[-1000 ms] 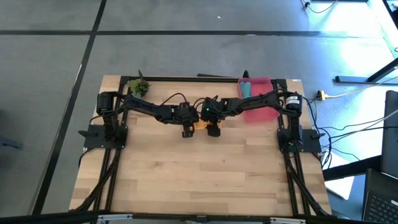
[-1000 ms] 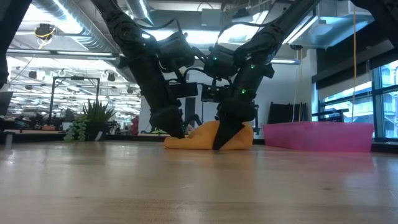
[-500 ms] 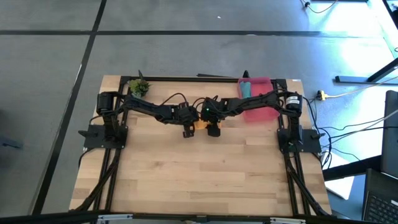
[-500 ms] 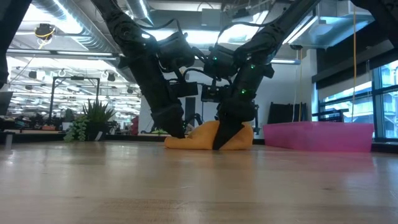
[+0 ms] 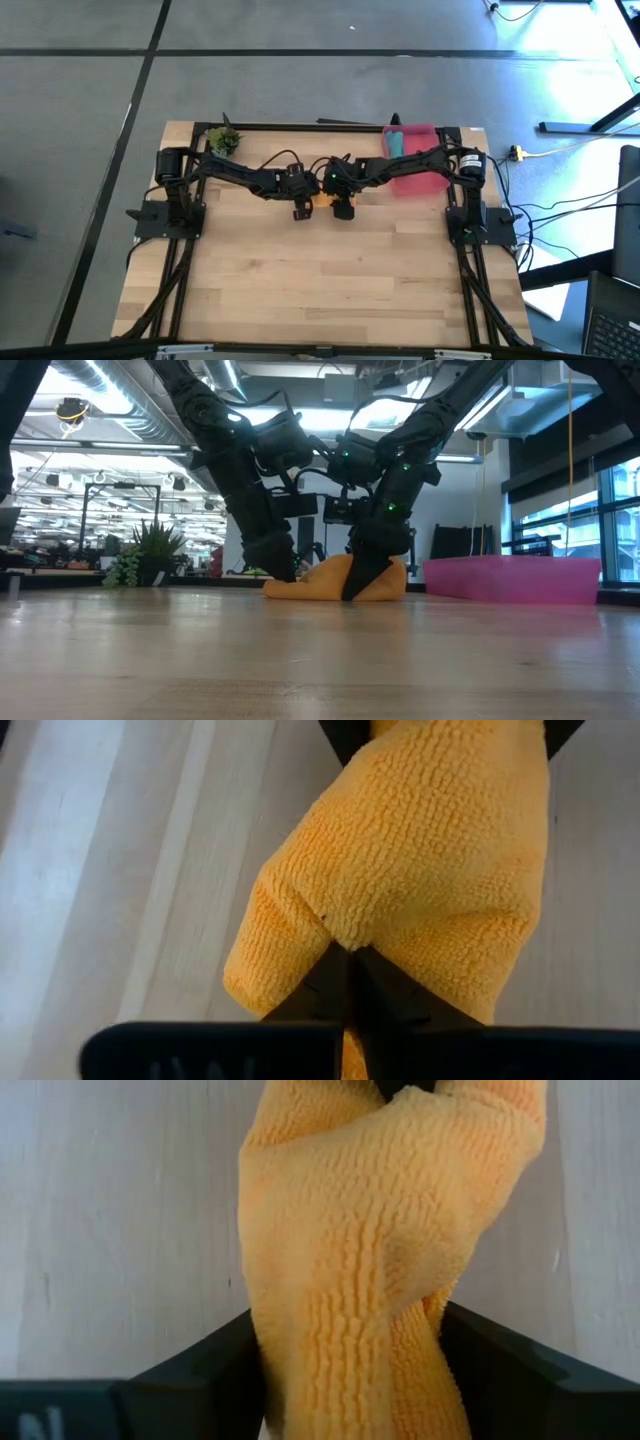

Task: Roll microfiber towels into tight, uniform cylinder then place into a basket
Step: Put the yellow microfiber cloth into the pink bin

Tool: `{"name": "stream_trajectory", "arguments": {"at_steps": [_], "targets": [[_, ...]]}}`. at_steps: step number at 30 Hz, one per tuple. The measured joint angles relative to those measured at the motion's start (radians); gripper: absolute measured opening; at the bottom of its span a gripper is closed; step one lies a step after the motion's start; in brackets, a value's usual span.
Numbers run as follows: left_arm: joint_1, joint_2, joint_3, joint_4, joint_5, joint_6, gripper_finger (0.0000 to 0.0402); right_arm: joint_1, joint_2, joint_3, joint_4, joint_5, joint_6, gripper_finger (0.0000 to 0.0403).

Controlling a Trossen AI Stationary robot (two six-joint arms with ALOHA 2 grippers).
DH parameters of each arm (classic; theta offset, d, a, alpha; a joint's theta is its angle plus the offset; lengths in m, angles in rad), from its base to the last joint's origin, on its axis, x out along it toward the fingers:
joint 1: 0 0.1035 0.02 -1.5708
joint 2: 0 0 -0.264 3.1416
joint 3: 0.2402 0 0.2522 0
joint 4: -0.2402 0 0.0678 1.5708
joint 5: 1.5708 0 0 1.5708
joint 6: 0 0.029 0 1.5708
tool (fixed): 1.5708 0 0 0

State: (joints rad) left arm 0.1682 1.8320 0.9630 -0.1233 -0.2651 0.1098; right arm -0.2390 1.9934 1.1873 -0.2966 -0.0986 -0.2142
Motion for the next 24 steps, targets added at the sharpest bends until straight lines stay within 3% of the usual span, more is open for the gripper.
{"name": "stream_trajectory", "arguments": {"at_steps": [10,15,24], "targets": [[0.0,0.0,0.0,0.001,-0.011,-0.005,0.0093,0.0,0.0,0.0,0.0,0.0,0.001,0.0256],[-0.009,-0.023,0.0,-0.02,-0.006,-0.03,0.0099,0.0,0.0,0.0,-0.009,-0.001,0.001,0.025],[-0.063,-0.204,0.001,-0.169,-0.007,-0.098,0.0099,0.0,0.0,0.001,-0.016,0.0,0.021,0.016]]}}
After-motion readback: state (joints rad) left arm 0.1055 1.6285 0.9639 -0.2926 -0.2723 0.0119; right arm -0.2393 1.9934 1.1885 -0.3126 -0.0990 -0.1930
